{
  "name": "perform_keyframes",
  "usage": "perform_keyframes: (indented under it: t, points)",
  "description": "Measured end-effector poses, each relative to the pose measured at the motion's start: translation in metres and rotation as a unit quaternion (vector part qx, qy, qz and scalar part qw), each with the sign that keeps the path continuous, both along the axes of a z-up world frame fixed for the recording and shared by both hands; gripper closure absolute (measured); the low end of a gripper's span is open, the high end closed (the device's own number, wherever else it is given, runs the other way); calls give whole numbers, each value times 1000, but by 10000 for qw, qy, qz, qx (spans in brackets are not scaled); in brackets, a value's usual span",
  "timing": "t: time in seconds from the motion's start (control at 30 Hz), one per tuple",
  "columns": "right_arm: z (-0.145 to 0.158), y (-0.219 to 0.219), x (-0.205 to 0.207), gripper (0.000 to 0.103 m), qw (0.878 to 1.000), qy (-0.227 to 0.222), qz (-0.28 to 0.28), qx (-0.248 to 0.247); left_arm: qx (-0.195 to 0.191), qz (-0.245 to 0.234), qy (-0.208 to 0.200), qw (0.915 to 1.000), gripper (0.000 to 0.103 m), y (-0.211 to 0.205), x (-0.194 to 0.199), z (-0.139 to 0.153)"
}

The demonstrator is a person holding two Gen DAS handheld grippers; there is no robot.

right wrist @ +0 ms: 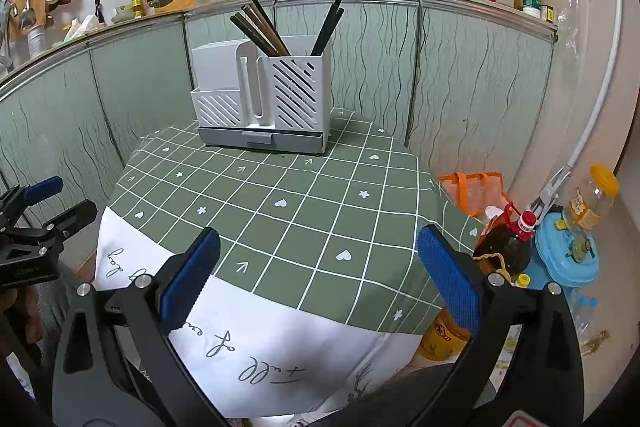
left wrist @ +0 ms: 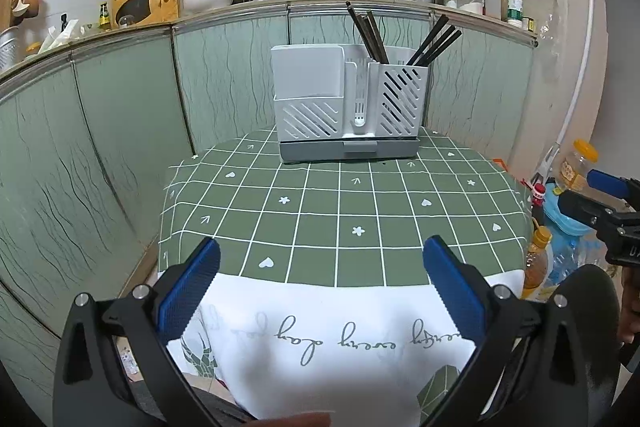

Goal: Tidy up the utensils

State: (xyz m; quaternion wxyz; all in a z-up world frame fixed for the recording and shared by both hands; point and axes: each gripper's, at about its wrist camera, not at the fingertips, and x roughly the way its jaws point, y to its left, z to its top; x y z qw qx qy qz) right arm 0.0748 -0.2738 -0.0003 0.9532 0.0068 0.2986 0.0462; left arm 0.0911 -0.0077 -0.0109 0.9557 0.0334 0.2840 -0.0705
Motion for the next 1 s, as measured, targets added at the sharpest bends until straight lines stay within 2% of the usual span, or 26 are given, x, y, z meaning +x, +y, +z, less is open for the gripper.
perform_keyframes:
  t: [1.0]
  points:
    - [-2,2,0,8,10000,24,60,1,22,-5,64,10000,4,3,2,2]
